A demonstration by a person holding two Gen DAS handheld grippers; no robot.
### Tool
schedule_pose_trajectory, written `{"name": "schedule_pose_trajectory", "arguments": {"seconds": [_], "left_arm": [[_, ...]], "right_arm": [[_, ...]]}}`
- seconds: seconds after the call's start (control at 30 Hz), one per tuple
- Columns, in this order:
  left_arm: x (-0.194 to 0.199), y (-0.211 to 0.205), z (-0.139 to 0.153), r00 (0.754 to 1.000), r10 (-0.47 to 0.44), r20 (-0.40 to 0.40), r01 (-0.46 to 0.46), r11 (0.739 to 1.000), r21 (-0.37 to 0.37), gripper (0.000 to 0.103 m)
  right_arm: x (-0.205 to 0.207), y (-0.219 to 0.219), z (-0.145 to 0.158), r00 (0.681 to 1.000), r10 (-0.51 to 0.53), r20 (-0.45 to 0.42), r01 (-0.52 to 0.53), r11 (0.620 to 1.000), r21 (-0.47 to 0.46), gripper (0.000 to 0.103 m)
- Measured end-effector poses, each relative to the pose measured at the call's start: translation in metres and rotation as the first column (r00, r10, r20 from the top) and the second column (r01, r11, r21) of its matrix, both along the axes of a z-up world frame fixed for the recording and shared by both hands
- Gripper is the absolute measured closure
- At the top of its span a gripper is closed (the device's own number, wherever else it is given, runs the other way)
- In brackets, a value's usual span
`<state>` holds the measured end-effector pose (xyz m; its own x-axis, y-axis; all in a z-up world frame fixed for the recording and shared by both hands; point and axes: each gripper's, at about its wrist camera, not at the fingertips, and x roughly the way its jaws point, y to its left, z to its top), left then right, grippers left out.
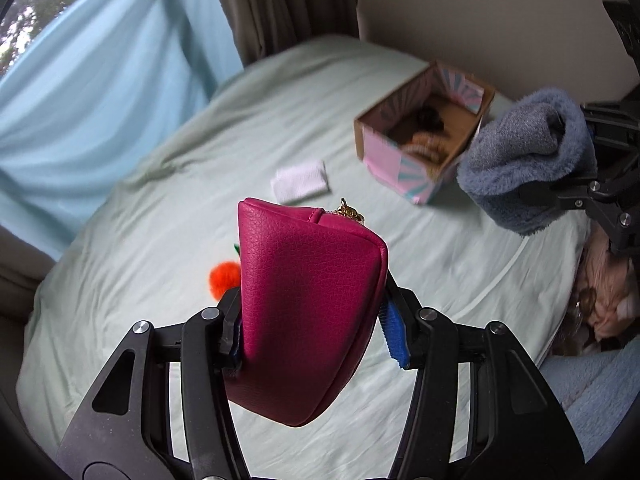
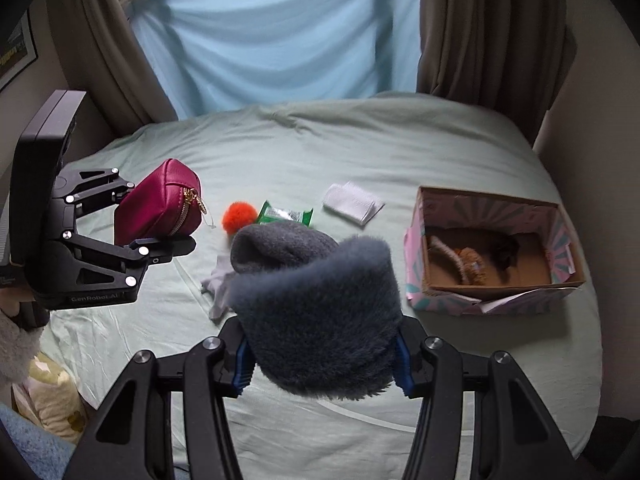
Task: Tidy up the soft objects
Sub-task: 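Lift and carry the pink pouch and grey sock over the box with both grippers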
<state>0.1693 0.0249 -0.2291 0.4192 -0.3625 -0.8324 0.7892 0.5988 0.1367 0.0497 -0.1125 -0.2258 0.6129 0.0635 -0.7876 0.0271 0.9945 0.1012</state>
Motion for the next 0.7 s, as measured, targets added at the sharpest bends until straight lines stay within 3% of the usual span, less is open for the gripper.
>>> {"name": "schedule_pose_trajectory", "arguments": {"seconds": [0.33,0.7], "left_arm": [[0.015,-0.046,0.068,0.996,0.083,0.022,-0.081,0.991,-0.105,0.054],[0.010,-0.138,0.082,0.969,0.244,-0.028,-0.246,0.957,-0.153,0.054]], "right_arm": [[-0.011,-0.062,0.067,0.991,-0.084,0.103,0.086,0.996,-0.012,0.053],[-0.002,-0.179,0.090,0.991,-0.075,0.114,0.074,0.997,0.011,0.053]]}}
